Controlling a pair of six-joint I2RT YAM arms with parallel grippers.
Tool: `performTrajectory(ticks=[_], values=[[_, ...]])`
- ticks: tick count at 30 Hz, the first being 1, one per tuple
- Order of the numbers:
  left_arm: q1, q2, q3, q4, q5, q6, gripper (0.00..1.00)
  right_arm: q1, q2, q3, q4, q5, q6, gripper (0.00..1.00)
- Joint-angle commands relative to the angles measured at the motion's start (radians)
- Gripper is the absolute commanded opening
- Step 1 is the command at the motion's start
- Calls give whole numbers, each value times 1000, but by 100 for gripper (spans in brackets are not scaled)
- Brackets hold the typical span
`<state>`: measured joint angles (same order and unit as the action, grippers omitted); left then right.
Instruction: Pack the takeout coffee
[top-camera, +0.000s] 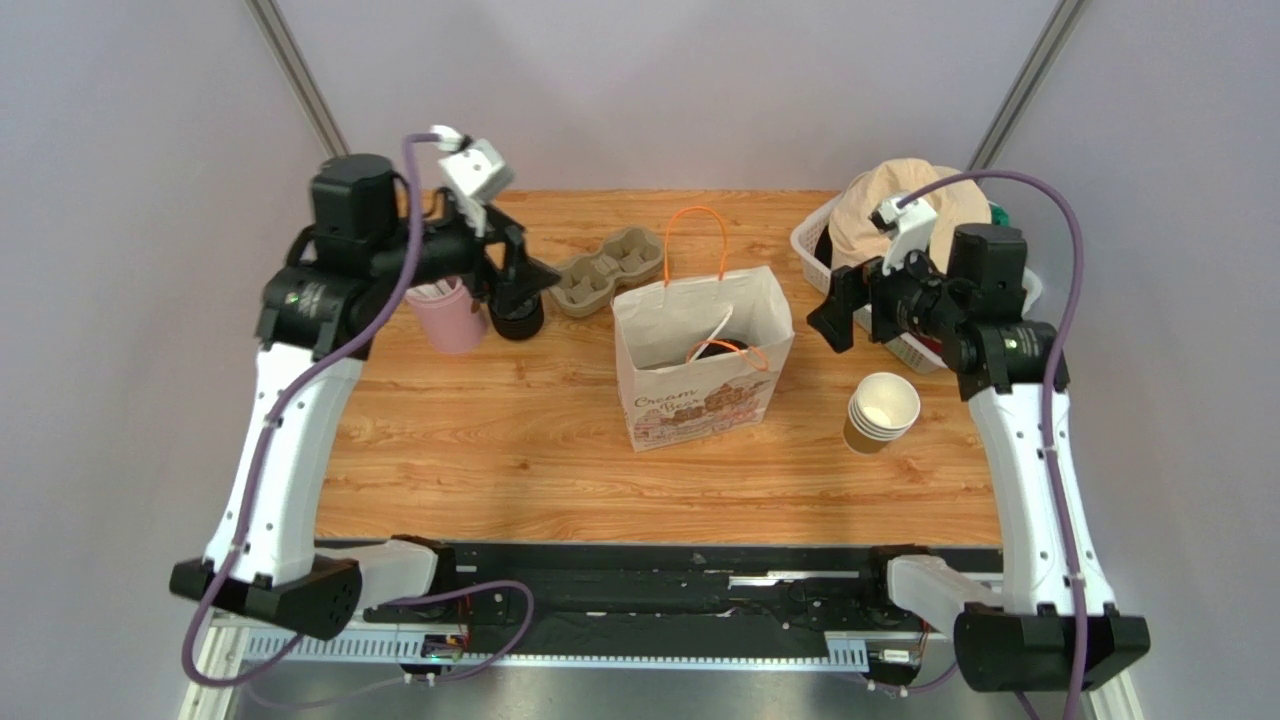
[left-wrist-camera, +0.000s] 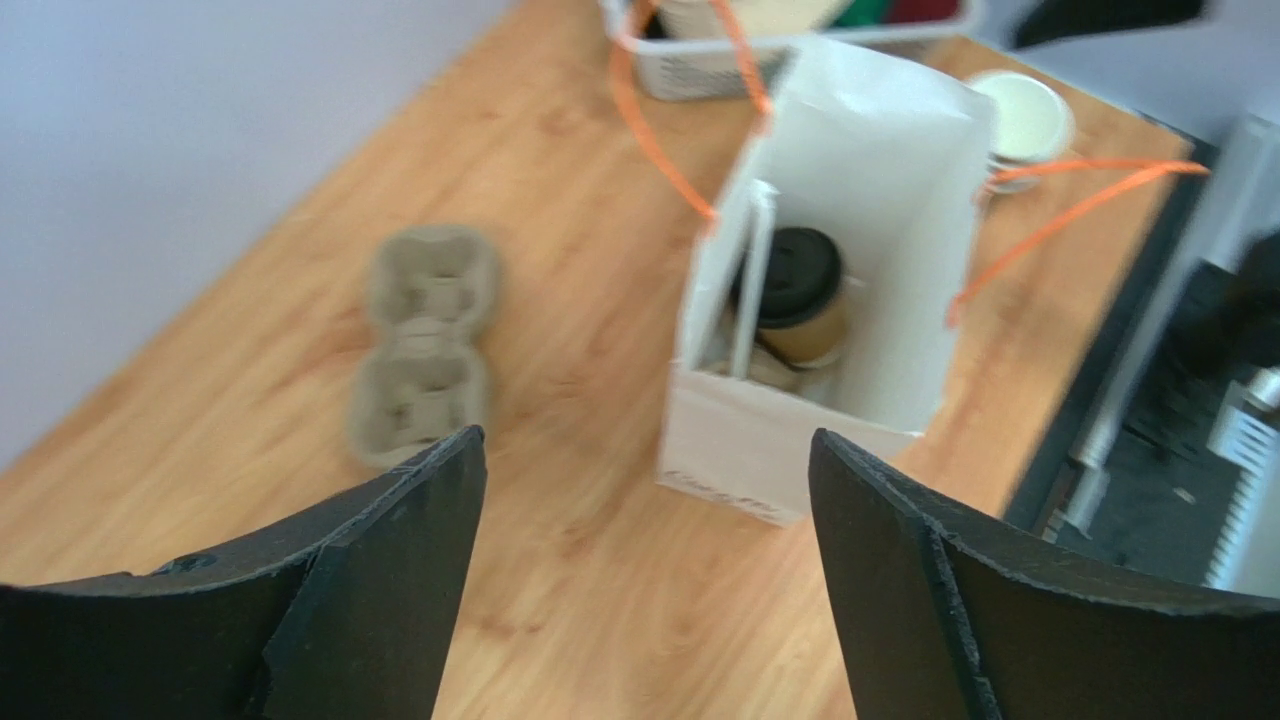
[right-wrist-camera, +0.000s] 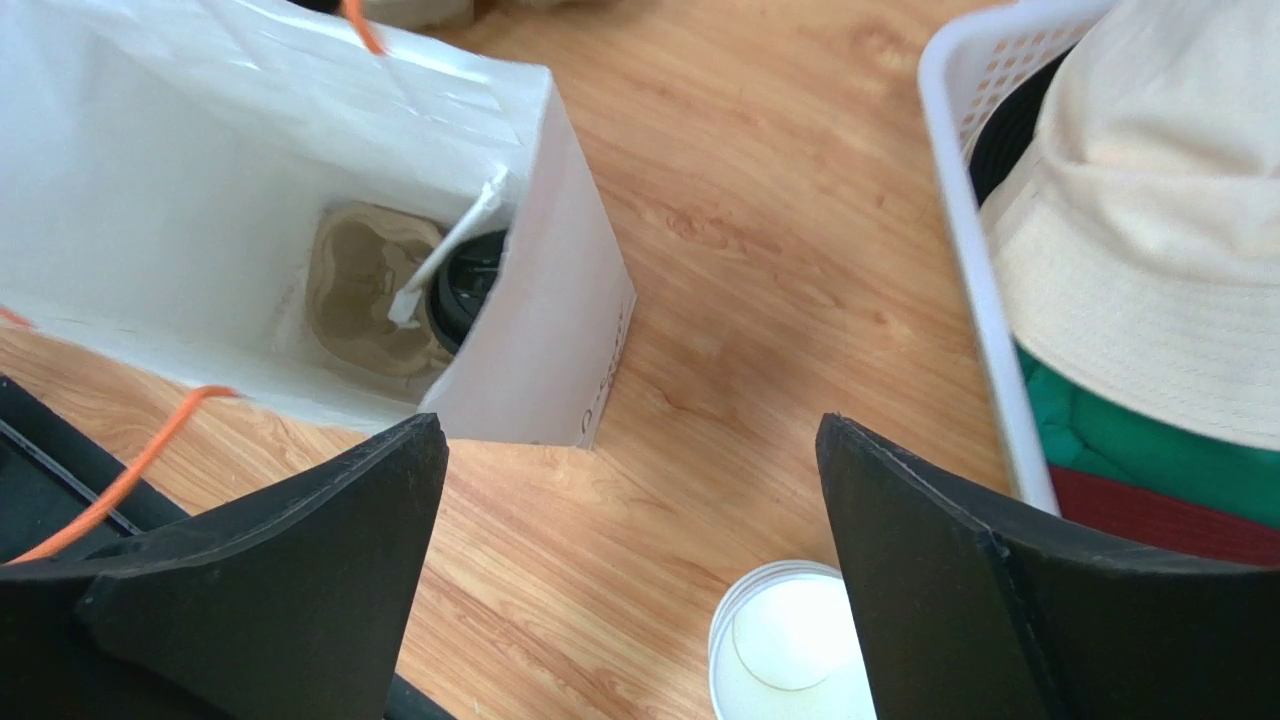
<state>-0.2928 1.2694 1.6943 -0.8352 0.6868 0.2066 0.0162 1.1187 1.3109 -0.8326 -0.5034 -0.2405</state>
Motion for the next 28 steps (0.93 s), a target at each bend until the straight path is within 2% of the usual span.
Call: performTrajectory(ticks=[1, 3, 5, 7, 10, 14, 16, 22, 28], values=[[165, -128, 82, -10, -98, 19, 89, -7, -132, 135, 50, -12, 3, 99], [201, -166, 106, -28, -153, 28, 92, -7, -105, 221, -3, 43, 30, 99], [224, -200, 119, -53, -286, 27, 99, -7, -106, 313, -3, 103, 55, 99], [230, -223, 146, -82, -430, 19, 99, -7, -97, 422, -25, 168, 75, 99], [245, -257, 188, -117, -565, 11, 99, -5, -79, 531, -59, 233, 99, 99], [287, -285, 244, -136, -631, -15, 99, -7, -63, 688, -114, 273, 141, 99], [287, -288, 269, -146, -683, -21, 99, -7, -63, 705, -123, 296, 155, 99], [288, -282, 315, -173, -615, -35, 99, -7, -77, 676, -105, 390, 158, 98], [287, -274, 295, -168, -575, -38, 99, -7, -76, 679, -103, 381, 155, 99]])
